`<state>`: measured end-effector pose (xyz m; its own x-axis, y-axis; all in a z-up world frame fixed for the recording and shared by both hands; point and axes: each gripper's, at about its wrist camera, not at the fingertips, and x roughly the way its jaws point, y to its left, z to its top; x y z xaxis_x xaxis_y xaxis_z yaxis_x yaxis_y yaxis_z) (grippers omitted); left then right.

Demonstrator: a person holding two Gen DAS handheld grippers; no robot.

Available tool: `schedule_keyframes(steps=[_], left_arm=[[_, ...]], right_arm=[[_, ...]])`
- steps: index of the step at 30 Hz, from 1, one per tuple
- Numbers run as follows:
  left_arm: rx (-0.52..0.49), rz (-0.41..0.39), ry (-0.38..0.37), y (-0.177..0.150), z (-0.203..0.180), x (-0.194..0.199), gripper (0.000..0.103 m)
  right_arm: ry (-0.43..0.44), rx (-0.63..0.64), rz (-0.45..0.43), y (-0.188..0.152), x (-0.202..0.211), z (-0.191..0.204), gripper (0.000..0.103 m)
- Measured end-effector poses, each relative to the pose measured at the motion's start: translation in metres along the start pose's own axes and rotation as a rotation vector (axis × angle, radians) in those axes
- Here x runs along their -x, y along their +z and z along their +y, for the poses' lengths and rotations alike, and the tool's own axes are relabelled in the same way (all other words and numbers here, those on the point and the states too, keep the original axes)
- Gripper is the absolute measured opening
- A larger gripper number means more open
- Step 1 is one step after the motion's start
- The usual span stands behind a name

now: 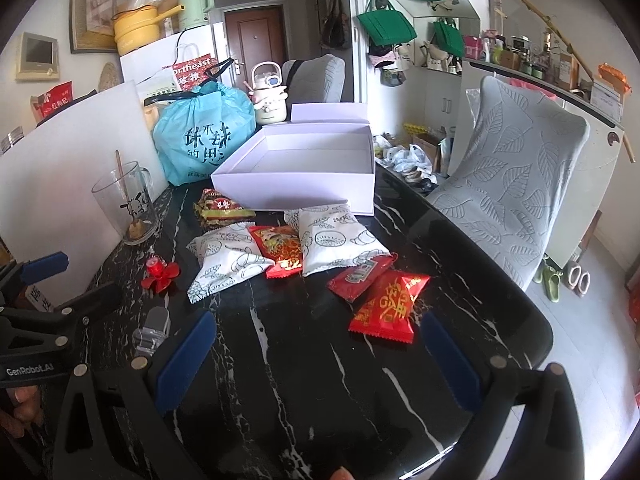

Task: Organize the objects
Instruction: 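Grasp the red candy packet with the right tool while the left tool grasps the clear plastic toy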

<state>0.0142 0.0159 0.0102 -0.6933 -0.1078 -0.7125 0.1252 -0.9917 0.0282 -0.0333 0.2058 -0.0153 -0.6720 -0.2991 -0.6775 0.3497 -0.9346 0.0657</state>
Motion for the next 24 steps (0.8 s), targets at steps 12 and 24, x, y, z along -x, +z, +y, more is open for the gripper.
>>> schedule_keyframes(steps=[12,24], left_arm=[[0.061,0.057,0.024,-0.02,-0.014,-0.018,0.103],[0.031,0.119,0.059,-0.03,-0.034,-0.048,0.103]], right_arm=[[0.045,0.045,0.004,-0.015,-0.018,-0.018,0.103],[0.04,-0.033,-0.026,-0.02,-0.041,-0.046,0.103]])
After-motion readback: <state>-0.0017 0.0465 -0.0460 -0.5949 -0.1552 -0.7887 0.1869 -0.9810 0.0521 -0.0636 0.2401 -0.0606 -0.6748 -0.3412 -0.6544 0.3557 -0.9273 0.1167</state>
